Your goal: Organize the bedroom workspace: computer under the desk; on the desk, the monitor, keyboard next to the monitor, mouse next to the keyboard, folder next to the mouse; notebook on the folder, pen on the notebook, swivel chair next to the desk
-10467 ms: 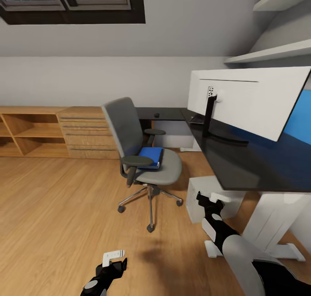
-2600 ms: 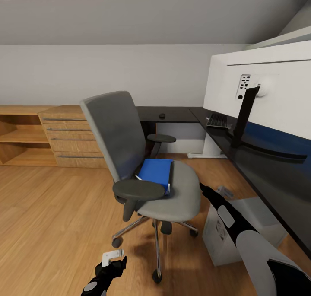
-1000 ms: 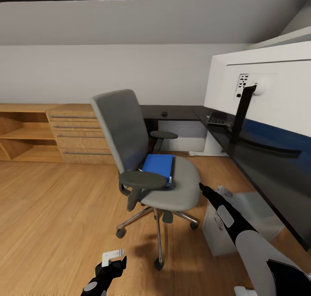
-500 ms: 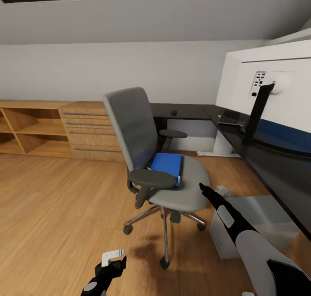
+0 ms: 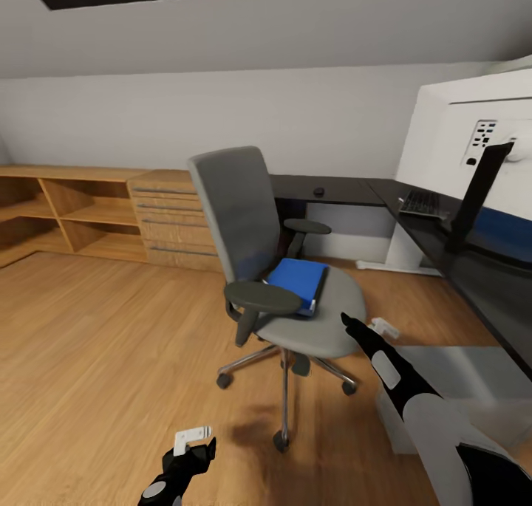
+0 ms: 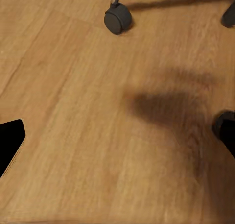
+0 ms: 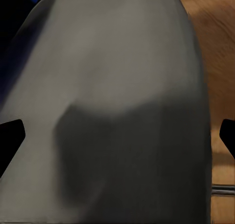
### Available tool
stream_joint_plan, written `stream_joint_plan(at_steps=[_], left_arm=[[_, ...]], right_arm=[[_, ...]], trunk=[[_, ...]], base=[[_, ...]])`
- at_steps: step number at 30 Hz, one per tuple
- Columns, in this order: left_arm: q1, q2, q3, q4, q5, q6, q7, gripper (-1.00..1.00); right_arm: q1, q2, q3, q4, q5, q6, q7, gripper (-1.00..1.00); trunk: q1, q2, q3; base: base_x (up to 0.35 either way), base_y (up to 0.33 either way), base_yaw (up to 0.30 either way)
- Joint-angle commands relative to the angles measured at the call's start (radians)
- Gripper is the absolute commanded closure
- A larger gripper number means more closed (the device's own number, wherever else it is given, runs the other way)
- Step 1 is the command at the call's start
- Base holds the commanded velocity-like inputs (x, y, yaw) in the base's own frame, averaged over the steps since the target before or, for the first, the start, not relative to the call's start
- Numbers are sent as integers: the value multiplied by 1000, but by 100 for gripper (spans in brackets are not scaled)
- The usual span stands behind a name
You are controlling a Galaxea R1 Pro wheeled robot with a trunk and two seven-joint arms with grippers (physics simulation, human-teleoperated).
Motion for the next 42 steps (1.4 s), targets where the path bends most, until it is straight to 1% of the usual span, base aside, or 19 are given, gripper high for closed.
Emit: stream_joint_plan(at_steps=[1, 18, 23, 32, 42], left_arm=[[-1, 0, -4, 1, 9, -4, 5, -100], [-1, 0, -4, 2, 9, -4, 5, -100], [-1, 0, -3, 2, 9, -4, 5, -100], [-1, 0, -3, 2, 9, -4, 5, -100], [-1, 0, -4, 2, 9, -4, 5, -100]], right_arm=[[0, 1, -1, 2, -11, -2, 8, -100], [0, 0, -1, 1, -11, -2, 8, -100], [0, -1, -2, 1, -11, -2, 8, -100], [0, -2, -3, 1, -11, -1, 11, -100], [0, -5, -5, 1, -11, 0, 11, -100]], trunk=[[0, 0, -1], [0, 0, -9], [0, 0, -13], [0, 0, -14], [0, 0, -8]], base=[[0, 0, 236], [0, 0, 236], [0, 0, 156], [0, 0, 15], [0, 0, -159]])
